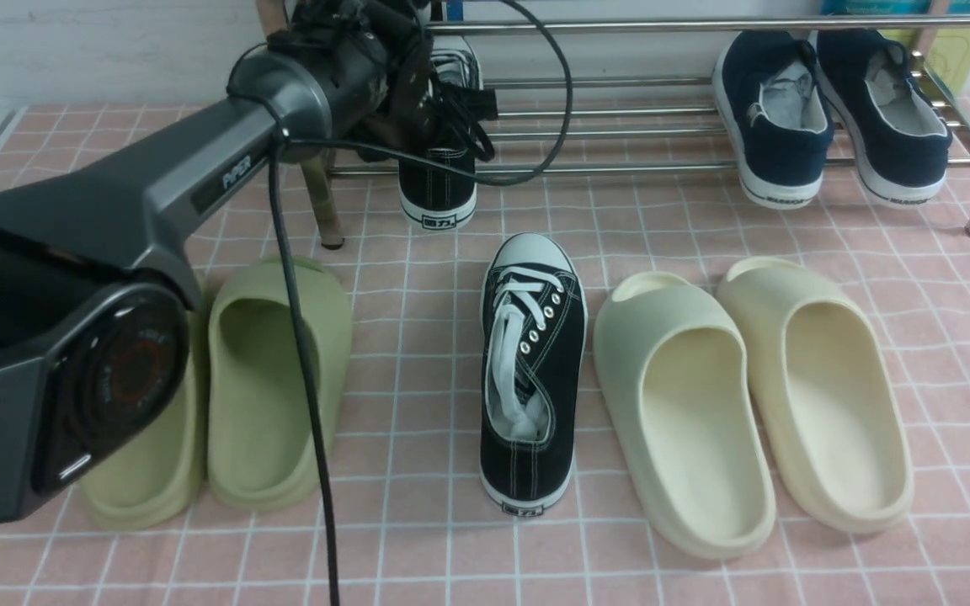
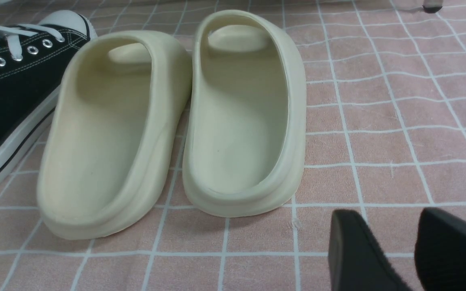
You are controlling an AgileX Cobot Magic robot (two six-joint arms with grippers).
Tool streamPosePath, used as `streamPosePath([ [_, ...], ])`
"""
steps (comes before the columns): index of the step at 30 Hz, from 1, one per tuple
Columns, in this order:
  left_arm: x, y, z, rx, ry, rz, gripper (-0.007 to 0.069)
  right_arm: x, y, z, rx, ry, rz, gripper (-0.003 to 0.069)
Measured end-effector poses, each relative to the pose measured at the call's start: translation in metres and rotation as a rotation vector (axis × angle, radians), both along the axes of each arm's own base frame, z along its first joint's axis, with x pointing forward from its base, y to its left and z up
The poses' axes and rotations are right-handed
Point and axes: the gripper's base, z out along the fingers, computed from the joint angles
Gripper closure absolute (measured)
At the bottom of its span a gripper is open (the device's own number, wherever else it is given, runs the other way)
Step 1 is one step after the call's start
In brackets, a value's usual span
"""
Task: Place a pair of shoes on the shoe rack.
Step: Use the left arm to put a shoe into the shoe rack, then use the left arm to grab the shoe closest to it
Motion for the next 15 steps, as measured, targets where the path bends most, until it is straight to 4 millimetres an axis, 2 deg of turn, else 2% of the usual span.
streamPosePath([
  [3,-0.006,0.002,0.01,0.016,0.026,-0.012,0.0213,0.0,0.0,0.0,0.0,0.0,0.0,0.0419],
  [7,-0.031,0.014,0.054,0.093,0.057,-0.043,0.0225,0.0,0.0,0.0,0.0,0.0,0.0,0.0419],
  [8,-0.032,0.015,0.056,0.098,0.058,-0.045,0.0226,0.0,0.0,0.0,0.0,0.0,0.0,0.0419],
  [11,-0.067,0.032,0.102,0.181,0.122,-0.086,0.0255,0.0,0.0,0.0,0.0,0.0,0.0,0.0419],
  [12,-0.067,0.032,0.102,0.185,0.122,-0.091,0.0255,0.0,0.0,0.0,0.0,0.0,0.0,0.0419],
  [13,-0.082,0.037,0.117,0.202,0.16,-0.124,0.0268,0.0,0.0,0.0,0.0,0.0,0.0,0.0419],
  [15,-0.098,0.038,0.126,0.222,0.208,-0.229,0.0292,0.0,0.0,0.0,0.0,0.0,0.0,0.0419],
])
